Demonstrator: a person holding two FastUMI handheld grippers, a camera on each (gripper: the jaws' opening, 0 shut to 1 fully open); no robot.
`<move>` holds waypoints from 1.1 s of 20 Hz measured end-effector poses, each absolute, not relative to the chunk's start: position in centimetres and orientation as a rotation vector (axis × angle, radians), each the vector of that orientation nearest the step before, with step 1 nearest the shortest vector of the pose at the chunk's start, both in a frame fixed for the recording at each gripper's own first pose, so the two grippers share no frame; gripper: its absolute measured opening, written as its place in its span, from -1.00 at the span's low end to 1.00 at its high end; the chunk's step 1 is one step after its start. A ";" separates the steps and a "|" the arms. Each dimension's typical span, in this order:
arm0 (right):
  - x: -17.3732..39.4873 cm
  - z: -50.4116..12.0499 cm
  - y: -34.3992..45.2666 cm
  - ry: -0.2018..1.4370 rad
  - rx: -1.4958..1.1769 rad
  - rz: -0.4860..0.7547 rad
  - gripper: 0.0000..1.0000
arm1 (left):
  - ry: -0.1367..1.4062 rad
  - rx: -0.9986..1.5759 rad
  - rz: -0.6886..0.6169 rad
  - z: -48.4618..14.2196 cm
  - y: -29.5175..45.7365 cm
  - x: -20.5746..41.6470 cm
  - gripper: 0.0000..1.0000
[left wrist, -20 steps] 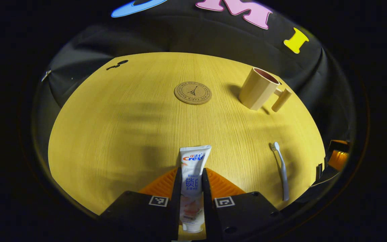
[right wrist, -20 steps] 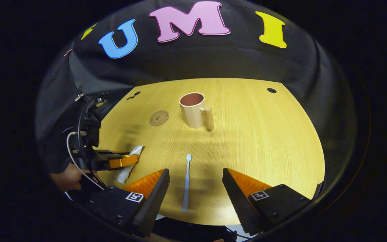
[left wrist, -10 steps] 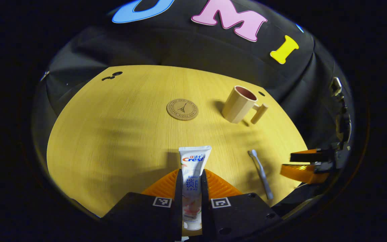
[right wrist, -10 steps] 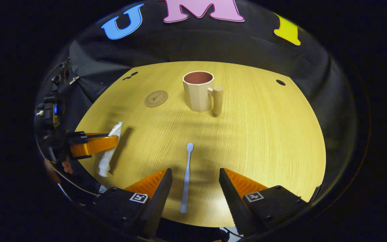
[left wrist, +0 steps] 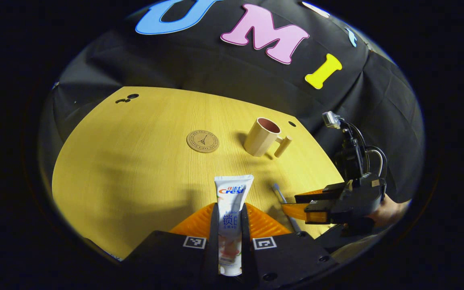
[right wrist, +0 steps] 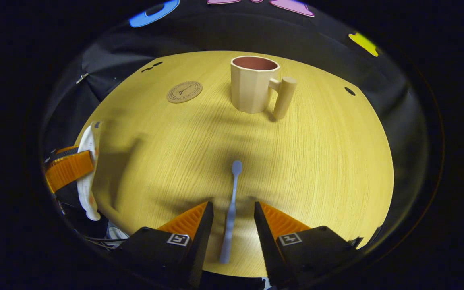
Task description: Put the toothbrush and toothpaste on the desktop into the cup, then pick up the cup and place it on the coaster on the desktop.
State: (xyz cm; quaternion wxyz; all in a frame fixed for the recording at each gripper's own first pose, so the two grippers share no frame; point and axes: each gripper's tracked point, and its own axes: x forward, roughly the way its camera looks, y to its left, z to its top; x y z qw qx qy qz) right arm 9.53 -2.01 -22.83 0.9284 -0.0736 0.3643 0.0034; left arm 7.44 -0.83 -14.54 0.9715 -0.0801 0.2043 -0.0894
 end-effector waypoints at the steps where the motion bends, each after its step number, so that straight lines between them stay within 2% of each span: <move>1: 9.6 -23.2 -2.0 0.764 -0.155 0.003 0.10 | 0.414 -0.163 -0.182 -14.7 -0.7 7.2 -0.44; 6: 10.0 -24.4 -1.6 0.813 -0.157 -0.018 -0.29 | 0.410 -0.169 -0.170 -14.8 0.4 6.2 -0.44; 7: 10.1 -24.4 -1.6 0.809 -0.144 -0.022 -0.50 | 0.410 -0.174 -0.167 -15.0 0.6 6.0 -0.45; 8: 9.9 -24.4 -1.6 0.816 -0.141 -0.026 -0.61 | 0.410 -0.178 -0.164 -15.0 0.8 5.8 -0.44; 9: 10.2 -23.9 -1.4 0.807 -0.137 -0.027 -0.69 | 0.410 -0.182 -0.160 -15.1 0.9 5.6 -0.44; 10: 9.6 -23.9 -1.5 0.808 -0.134 -0.042 -0.64 | 0.411 -0.184 -0.159 -15.2 0.9 5.4 -0.44; 12: 10.0 -24.2 -1.6 0.796 -0.127 -0.059 -0.82 | 0.407 -0.187 -0.155 -15.2 1.0 5.0 -0.45; 16: 9.5 -23.7 -0.8 0.760 -0.081 -0.011 -0.82 | 0.375 -0.199 -0.153 -14.4 0.6 5.0 -0.44; 17: 9.3 -23.0 -0.6 0.728 -0.068 0.004 -0.82 | 0.359 -0.203 -0.153 -14.0 0.4 5.2 -0.36; 18: 9.3 -22.2 -0.5 0.687 -0.055 0.023 -0.82 | 0.341 -0.207 -0.154 -13.3 0.2 5.4 -0.45; 19: 9.2 -21.1 -0.3 0.637 -0.042 0.040 -0.82 | 0.318 -0.214 -0.160 -12.6 -0.1 5.8 -0.36; 20: 9.0 -19.9 -0.3 0.589 -0.028 0.052 -0.82 | 0.290 -0.220 -0.168 -11.6 -0.4 6.3 -0.46; 22: 8.9 -17.5 -0.4 0.496 0.015 0.076 -0.83 | 0.221 -0.231 -0.189 -9.1 -1.4 7.6 -0.45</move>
